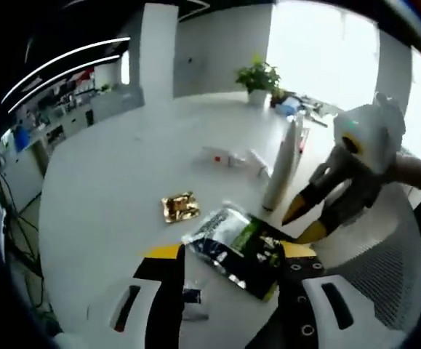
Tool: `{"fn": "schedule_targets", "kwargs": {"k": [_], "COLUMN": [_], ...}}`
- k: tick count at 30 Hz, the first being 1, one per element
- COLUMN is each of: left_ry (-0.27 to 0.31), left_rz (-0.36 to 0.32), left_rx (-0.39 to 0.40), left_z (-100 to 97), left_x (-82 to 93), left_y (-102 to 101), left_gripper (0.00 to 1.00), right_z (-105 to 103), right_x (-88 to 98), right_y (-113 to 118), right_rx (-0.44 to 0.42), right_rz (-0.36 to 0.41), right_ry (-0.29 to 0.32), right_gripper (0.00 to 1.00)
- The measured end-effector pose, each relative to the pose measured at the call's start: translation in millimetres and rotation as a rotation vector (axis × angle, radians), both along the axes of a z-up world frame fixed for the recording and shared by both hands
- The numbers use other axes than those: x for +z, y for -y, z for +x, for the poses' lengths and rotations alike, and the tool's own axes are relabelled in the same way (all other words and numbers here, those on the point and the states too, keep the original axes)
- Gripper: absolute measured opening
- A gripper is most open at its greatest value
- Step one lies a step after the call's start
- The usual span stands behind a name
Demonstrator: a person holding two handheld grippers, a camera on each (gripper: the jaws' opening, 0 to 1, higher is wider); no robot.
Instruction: Arrange the skincare products in the storage area until every visible bottle or jar stands upright without overlapping.
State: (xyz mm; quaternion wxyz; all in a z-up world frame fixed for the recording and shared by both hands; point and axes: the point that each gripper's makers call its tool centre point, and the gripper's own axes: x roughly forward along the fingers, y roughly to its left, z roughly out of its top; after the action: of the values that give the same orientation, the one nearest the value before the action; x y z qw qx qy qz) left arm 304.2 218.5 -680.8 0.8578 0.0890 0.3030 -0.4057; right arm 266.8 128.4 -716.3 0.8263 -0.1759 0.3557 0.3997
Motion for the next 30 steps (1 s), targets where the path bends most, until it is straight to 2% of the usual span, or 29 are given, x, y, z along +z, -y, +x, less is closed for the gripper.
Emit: {"fn": "schedule_targets", "kwargs": {"k": [3,7,12,14,15,19,22,26,30], "left_ry": [0.013,0.026,0.041,0.040,0.038,0.033,0.021,0.012,0.056], "left_rz": [0.001,-0.038,-0.039,-0.067,-0.066,-0.035,-0.047,-0.034,-0.018], "left_rx": [0.023,0.083,0.136,0.149,0.144,0.151,0.146,0.138,0.163], "left_z": [-4.5,-11.4,-17.9,-20.8,-28.0,-32.4,-34.2,-37.5,-33.8], "left_x": [4.8,15.6,20.2,22.4,23.7,19.2,16.2,14.9,24.6], "left_y": [-6,-14,-24,-24,-18,-22,-22,-21,-24], "left_gripper": [0.54,0.62,0.69,0.73,0.74,0.77,0.80,0.86,0.87], "right_z": [-5,-12,-19,-20,-19,-15,-14,-16,-15], "right_x": [20.6,41.6,56.7,61.4,64.2,68.2,67.8,66.6,66.7], "right_y": [8,27,54,68,75,94,104,111,118], "right_rx": [-0.027,-0.100,-0.184,-0.225,-0.248,-0.288,-0.303,-0.316,-0.309], "right_rz": [0.030,0.058,0.056,0.040,0.042,0.041,0.030,0.028,0.026], "right_ry": [0.037,0.073,0.101,0.116,0.120,0.135,0.146,0.144,0.147], "right_gripper": [0.24,0.28,0.36,0.39,0.41,0.51,0.54,0.64,0.74]}}
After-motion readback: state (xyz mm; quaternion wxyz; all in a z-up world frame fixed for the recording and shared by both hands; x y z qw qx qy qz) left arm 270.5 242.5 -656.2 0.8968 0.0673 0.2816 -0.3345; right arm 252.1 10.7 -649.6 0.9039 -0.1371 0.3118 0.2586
